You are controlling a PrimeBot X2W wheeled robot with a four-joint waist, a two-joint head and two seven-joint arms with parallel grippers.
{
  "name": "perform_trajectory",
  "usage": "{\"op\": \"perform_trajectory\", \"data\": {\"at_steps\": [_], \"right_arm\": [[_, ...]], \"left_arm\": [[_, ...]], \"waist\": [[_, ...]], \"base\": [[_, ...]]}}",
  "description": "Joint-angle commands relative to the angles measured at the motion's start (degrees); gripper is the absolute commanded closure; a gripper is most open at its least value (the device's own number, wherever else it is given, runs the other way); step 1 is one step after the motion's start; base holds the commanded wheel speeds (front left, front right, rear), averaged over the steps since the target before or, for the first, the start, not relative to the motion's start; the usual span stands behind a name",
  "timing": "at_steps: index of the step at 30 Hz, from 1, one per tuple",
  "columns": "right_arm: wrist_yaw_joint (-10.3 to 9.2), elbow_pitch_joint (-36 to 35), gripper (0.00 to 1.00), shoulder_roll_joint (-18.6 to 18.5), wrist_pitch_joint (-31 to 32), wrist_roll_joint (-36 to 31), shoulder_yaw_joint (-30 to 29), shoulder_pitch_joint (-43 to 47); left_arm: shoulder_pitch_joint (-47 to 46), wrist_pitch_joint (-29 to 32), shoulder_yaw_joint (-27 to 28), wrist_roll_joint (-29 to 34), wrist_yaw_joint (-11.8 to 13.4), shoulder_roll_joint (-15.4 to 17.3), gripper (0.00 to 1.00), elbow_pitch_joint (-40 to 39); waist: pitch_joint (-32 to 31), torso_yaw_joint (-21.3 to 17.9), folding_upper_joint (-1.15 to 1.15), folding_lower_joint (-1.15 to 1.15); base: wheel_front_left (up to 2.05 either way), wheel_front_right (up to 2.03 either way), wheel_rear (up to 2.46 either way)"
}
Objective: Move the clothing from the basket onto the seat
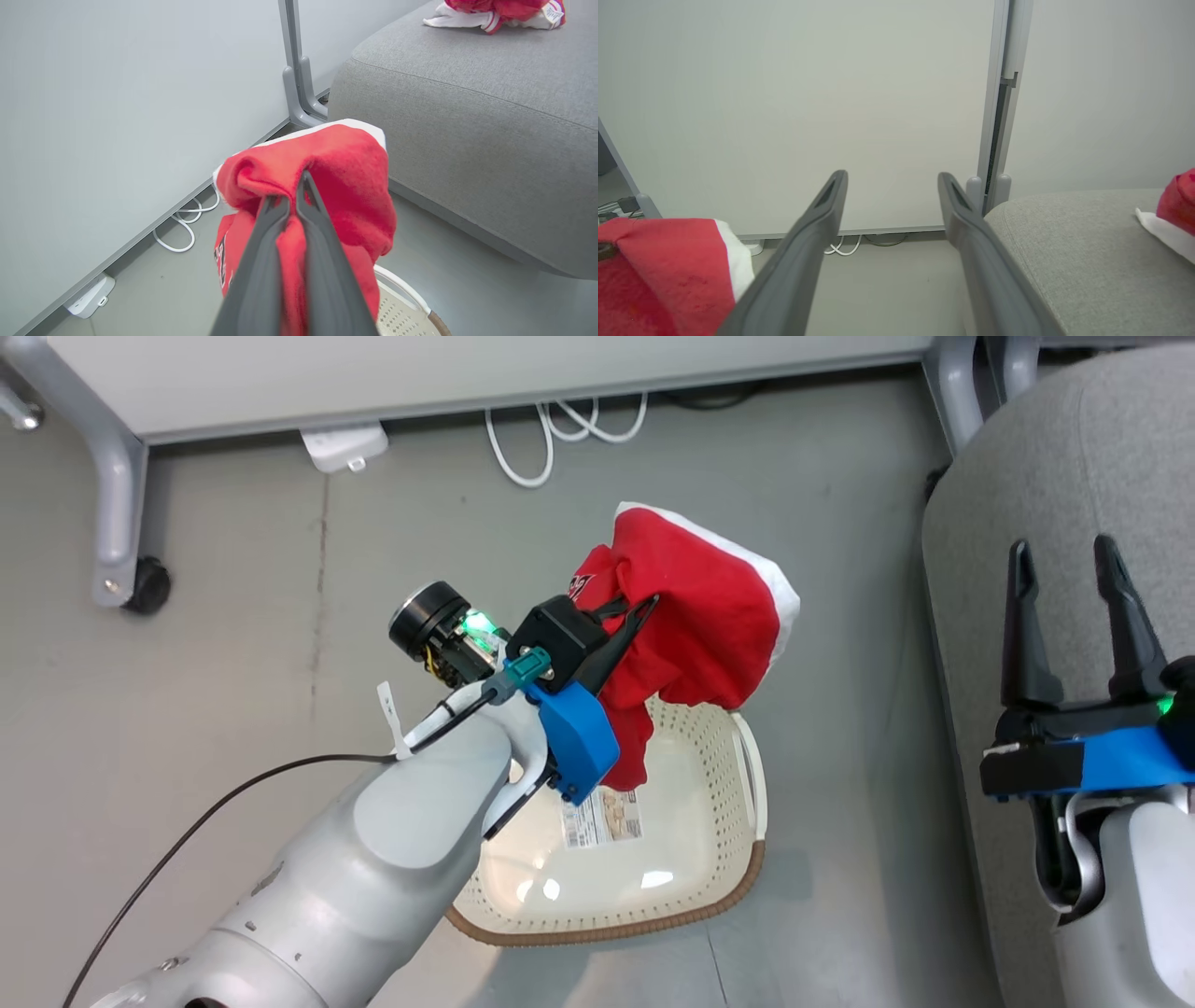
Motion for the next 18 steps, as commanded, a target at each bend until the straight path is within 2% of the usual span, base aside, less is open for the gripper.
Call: {"op": "perform_trajectory", "data": {"at_steps": [1, 18], "right_arm": [[-0.02, 0.1, 0.00, 0.3, 0.0, -0.5, -0.2, 0.9], [-0.02, 1.5, 0.00, 2.4, 0.0, -0.9, 0.5, 7.9]], "left_arm": [[0.7, -0.3, 0.6, 0.3, 0.4, 0.1, 1.00, -0.6], [-0.5, -0.3, 7.8, -0.9, 1.4, -0.6, 1.00, -6.7]], "waist": [[-2.1, 0.8, 0.00, 0.01], [-11.8, 1.8, 0.00, 0.01]], "base": [[0.00, 0.00, 0.00], [0.00, 0.00, 0.00]]}}
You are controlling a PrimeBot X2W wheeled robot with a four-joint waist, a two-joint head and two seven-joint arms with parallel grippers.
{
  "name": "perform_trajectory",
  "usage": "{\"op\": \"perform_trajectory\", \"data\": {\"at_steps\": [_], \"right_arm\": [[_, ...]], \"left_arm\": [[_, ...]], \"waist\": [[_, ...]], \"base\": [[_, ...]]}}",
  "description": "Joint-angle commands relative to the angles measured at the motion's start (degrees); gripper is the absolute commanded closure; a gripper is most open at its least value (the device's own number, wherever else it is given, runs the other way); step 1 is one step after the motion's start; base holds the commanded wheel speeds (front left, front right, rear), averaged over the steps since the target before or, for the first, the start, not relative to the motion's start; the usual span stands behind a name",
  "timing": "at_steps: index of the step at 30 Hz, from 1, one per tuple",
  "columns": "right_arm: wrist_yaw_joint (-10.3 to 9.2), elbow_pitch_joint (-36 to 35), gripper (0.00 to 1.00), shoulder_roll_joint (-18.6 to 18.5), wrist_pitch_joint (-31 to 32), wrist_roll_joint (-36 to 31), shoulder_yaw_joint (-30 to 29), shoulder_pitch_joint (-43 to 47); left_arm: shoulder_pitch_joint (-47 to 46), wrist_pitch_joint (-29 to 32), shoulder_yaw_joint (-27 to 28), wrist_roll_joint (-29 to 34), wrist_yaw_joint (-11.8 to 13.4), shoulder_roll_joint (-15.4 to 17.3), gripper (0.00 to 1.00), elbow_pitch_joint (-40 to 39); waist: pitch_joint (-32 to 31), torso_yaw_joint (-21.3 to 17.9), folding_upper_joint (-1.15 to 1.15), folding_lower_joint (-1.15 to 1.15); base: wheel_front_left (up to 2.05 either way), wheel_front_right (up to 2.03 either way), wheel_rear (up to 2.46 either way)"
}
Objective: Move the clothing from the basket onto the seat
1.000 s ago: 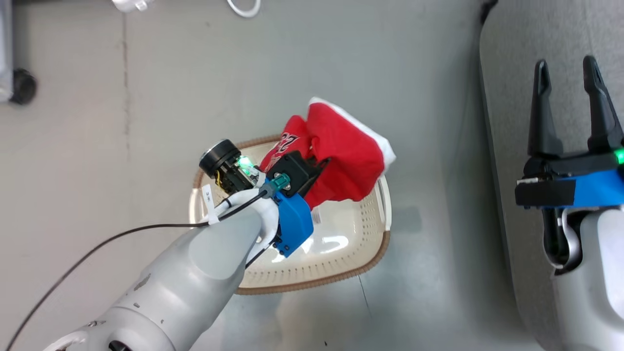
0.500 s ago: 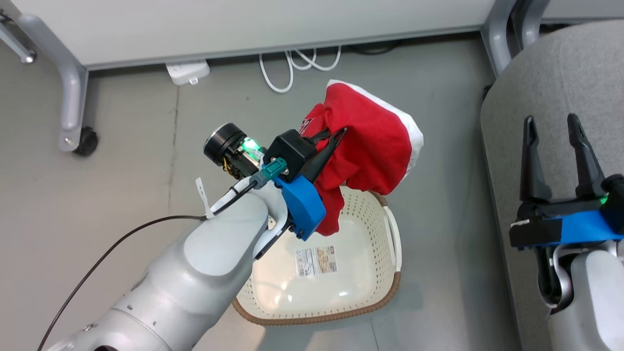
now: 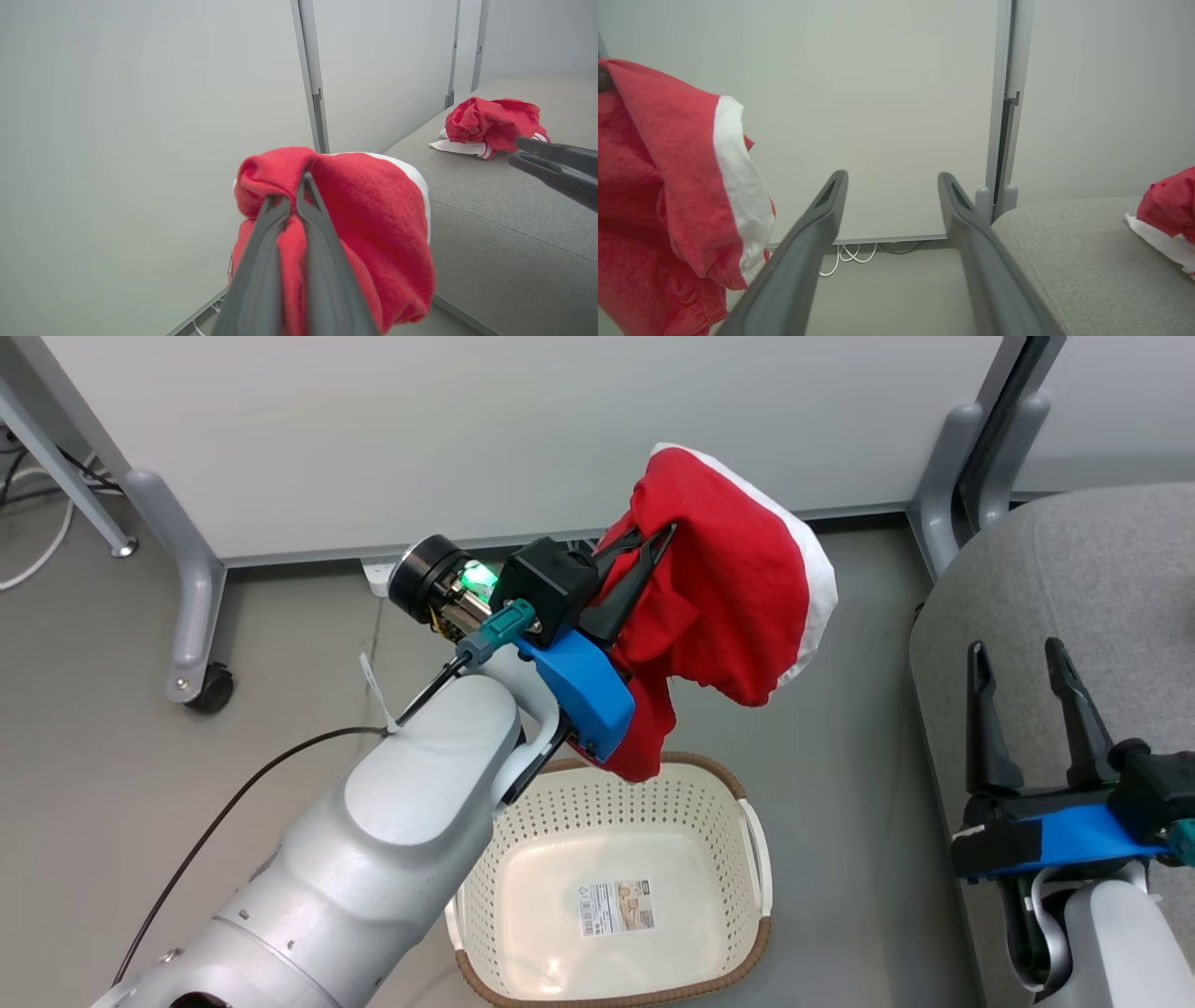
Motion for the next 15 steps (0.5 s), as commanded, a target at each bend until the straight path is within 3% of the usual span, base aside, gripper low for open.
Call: {"op": "perform_trajectory", "data": {"at_steps": [1, 8, 15], "right_arm": [[-0.02, 0.1, 0.00, 0.3, 0.0, -0.5, 0.2, 1.1], [-0.02, 0.6, 0.00, 0.7, 0.0, -0.5, 1.9, 3.0], [-0.02, 1.1, 0.00, -1.6, 0.0, -0.3, 5.5, 4.3]], "left_arm": [[-0.5, -0.3, 0.3, -0.3, 0.3, 0.0, 1.00, -0.2], [-0.4, -0.3, -0.3, -0.5, -0.3, -0.3, 1.00, -0.5], [0.3, -0.3, -1.0, -1.0, -0.4, -0.4, 1.00, -0.8]], "waist": [[-0.8, 0.2, 0.00, 0.01], [-3.7, 0.4, 0.00, 0.01], [-5.2, 0.9, 0.00, 0.01]], "base": [[0.00, 0.00, 0.00], [0.00, 0.00, 0.00], [0.00, 0.00, 0.00]]}}
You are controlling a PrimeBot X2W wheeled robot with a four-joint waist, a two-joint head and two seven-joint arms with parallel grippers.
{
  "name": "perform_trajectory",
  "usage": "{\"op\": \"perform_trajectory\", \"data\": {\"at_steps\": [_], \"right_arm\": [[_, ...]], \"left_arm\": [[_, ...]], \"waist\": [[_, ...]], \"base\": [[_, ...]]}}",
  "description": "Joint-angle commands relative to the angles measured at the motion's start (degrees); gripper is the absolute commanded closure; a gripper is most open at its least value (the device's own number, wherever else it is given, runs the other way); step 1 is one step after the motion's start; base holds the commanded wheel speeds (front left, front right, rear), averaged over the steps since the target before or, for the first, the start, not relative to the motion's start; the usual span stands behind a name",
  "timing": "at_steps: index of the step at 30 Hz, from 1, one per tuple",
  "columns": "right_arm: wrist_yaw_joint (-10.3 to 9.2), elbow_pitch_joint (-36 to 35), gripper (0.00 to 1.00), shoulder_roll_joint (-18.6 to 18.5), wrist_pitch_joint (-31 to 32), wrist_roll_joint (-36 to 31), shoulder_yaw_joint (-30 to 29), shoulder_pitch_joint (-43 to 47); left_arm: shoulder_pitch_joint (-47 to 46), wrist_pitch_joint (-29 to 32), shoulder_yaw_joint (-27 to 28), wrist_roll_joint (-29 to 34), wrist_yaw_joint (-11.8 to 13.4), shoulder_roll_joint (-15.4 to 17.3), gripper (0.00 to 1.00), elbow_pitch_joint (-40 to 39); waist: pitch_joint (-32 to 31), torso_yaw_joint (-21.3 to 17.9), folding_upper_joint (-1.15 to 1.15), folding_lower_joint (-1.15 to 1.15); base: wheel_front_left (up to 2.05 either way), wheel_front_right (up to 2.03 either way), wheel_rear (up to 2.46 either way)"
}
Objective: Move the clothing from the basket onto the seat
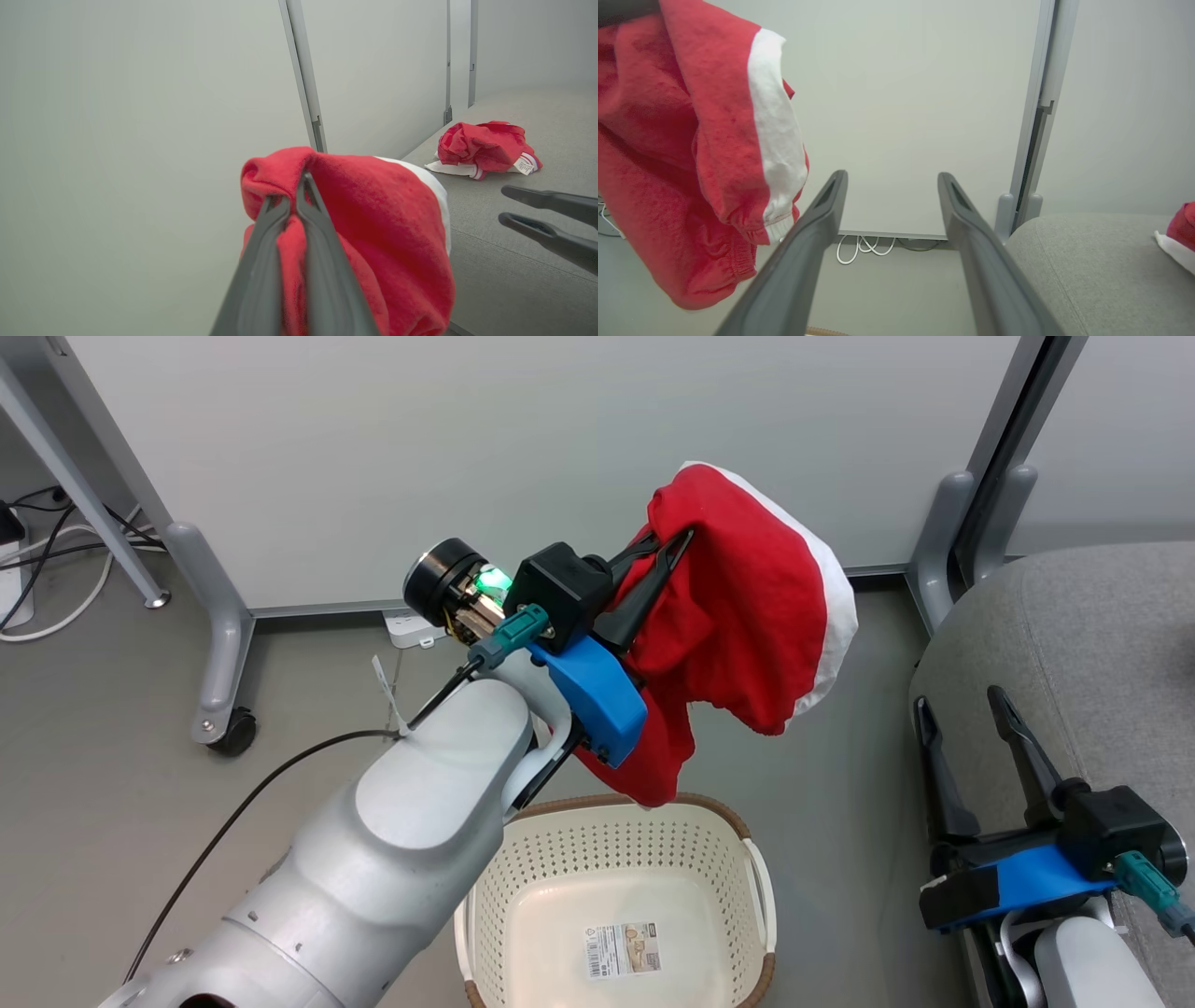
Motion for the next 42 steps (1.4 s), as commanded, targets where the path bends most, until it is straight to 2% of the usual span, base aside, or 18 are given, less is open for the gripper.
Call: {"op": "perform_trajectory", "data": {"at_steps": [1, 12, 23, 31, 42], "right_arm": [[-0.02, 0.1, 0.00, -0.6, 0.0, 0.0, 0.6, 0.8], [-0.02, 0.0, 0.00, -5.1, 0.0, 1.7, 8.8, -2.6], [-0.02, 1.7, 0.00, -8.9, 0.0, 3.9, 18.5, -10.5], [-0.02, 5.3, 0.00, -9.7, 0.0, 5.9, 24.5, -16.1], [-0.02, 10.0, 0.00, -8.3, 0.0, 7.7, 29.3, -20.9]], "left_arm": [[0.4, -0.3, -0.1, -0.3, -0.2, 0.1, 1.00, -0.3], [1.4, -0.3, -0.6, -0.7, 0.6, 0.0, 1.00, -1.0], [1.3, -0.3, -1.2, -0.7, 0.5, -0.1, 1.00, -1.5], [1.0, -0.3, -2.4, -1.3, 0.6, -0.1, 1.00, -2.4], [0.2, -0.3, -3.1, -1.7, 0.8, -0.1, 1.00, -2.8]], "waist": [[-0.2, 0.1, 0.00, 0.01], [-0.5, 0.5, 0.00, 0.01], [0.1, 0.7, 0.00, 0.01], [0.6, 1.2, 0.00, 0.01], [1.3, 1.3, 0.00, 0.01]], "base": [[0.00, 0.00, 0.00], [0.00, 0.00, 0.00], [0.00, 0.00, 0.00], [0.00, 0.00, 0.00], [0.00, 0.00, 0.00]]}}
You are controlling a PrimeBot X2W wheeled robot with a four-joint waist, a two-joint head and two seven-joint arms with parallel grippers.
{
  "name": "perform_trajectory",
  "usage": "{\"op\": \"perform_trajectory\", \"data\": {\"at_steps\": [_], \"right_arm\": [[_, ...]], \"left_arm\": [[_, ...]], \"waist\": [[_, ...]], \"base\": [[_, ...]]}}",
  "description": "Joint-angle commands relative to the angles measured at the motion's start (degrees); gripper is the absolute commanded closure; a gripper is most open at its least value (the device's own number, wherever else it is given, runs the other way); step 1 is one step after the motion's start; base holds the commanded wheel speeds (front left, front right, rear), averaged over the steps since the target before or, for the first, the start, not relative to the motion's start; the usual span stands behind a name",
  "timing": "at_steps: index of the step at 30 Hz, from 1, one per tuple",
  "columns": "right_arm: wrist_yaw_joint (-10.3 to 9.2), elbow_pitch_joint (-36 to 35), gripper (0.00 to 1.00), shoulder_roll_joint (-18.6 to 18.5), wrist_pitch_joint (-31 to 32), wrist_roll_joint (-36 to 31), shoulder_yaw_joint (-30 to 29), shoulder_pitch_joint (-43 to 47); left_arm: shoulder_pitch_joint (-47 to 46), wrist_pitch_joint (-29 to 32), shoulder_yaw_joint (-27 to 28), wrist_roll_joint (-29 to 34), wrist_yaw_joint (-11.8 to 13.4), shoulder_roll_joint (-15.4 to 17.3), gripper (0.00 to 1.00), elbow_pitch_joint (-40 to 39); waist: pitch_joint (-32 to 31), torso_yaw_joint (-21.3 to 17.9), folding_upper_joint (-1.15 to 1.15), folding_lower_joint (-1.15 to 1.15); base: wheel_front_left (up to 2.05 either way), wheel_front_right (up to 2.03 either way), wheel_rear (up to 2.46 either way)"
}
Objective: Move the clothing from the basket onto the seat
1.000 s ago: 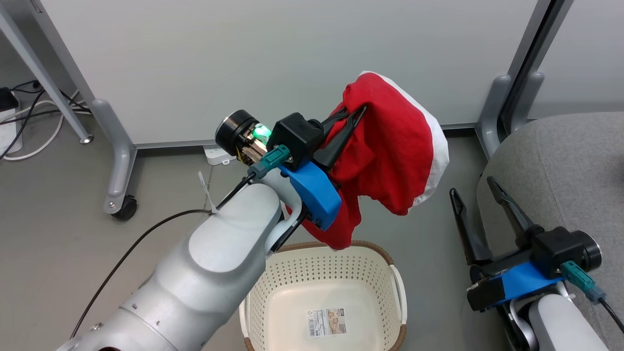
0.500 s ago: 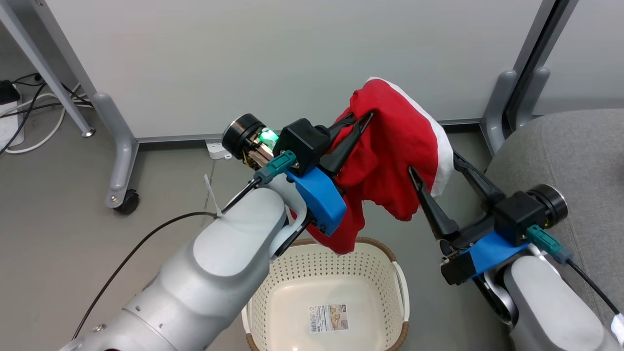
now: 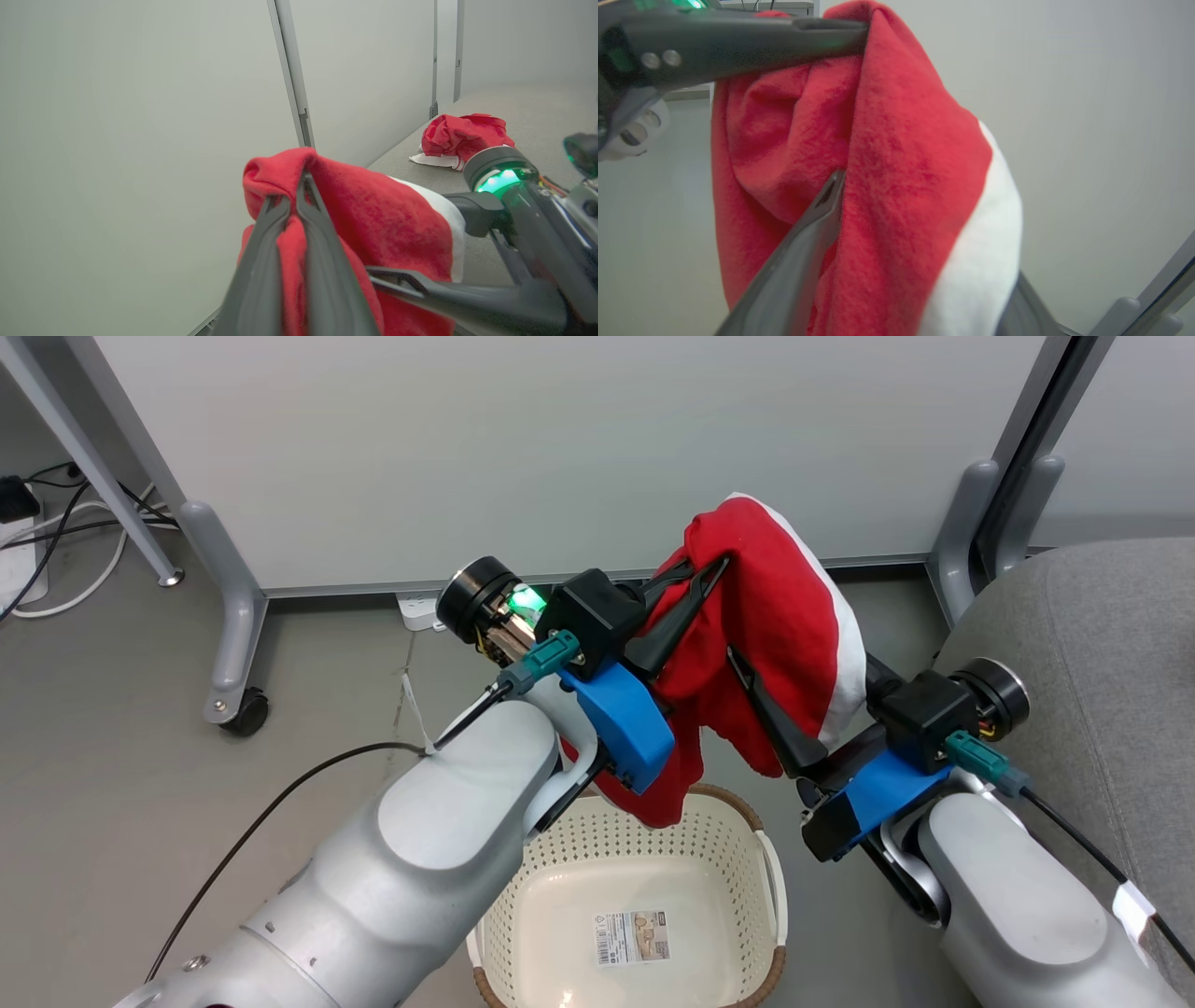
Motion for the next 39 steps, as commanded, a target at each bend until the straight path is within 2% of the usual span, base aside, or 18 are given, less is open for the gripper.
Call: {"op": "perform_trajectory", "data": {"at_steps": [1, 2, 3, 36, 37, 38, 39], "right_arm": [[-0.02, 0.4, 0.47, 0.2, 0.0, 0.3, 0.2, -0.8], [-0.02, 0.8, 0.82, 0.2, 0.0, 0.4, 0.5, -1.1], [-0.03, 1.1, 1.00, 0.3, 0.0, 0.6, 0.7, -1.4], [-0.02, 1.9, 1.00, 0.2, 0.0, 1.4, 1.3, -1.4], [-0.02, 1.8, 1.00, 0.2, 0.0, 1.4, 1.2, -1.3], [-0.02, 1.8, 1.00, 0.2, 0.0, 1.4, 1.3, -1.3], [-0.02, 1.8, 1.00, 0.1, 0.0, 1.4, 1.3, -1.3]], "left_arm": [[-0.7, -0.3, 0.1, -0.3, 0.3, 0.1, 1.00, -0.1], [-0.7, -0.3, 0.1, -0.3, 0.3, 0.1, 1.00, -0.2], [-0.7, -0.3, 0.0, -0.3, 0.3, 0.1, 1.00, -0.2], [-0.7, -0.3, -0.6, -0.9, 0.5, 0.1, 1.00, 0.1], [-0.6, -0.3, -0.2, -0.9, 0.8, 0.1, 0.67, -0.3], [-0.5, -0.3, -0.1, -0.9, 0.9, 0.1, 0.00, -0.3], [-0.4, -0.3, 0.2, -0.9, 1.1, 0.1, 0.00, -0.6]], "waist": [[0.0, 0.0, 0.00, 0.00], [0.0, 0.0, 0.00, 0.00], [0.0, 0.0, 0.00, 0.00], [-0.2, -0.1, 0.00, 0.00], [-0.2, -0.1, 0.00, 0.00], [-0.2, -0.1, 0.00, 0.00], [-0.1, -0.1, 0.00, 0.00]], "base": [[0.00, 0.00, 0.00], [0.00, 0.00, 0.00], [0.00, 0.00, 0.00], [0.00, 0.00, 0.00], [0.00, 0.00, 0.00], [0.00, 0.00, 0.00], [0.00, 0.00, 0.00]]}}
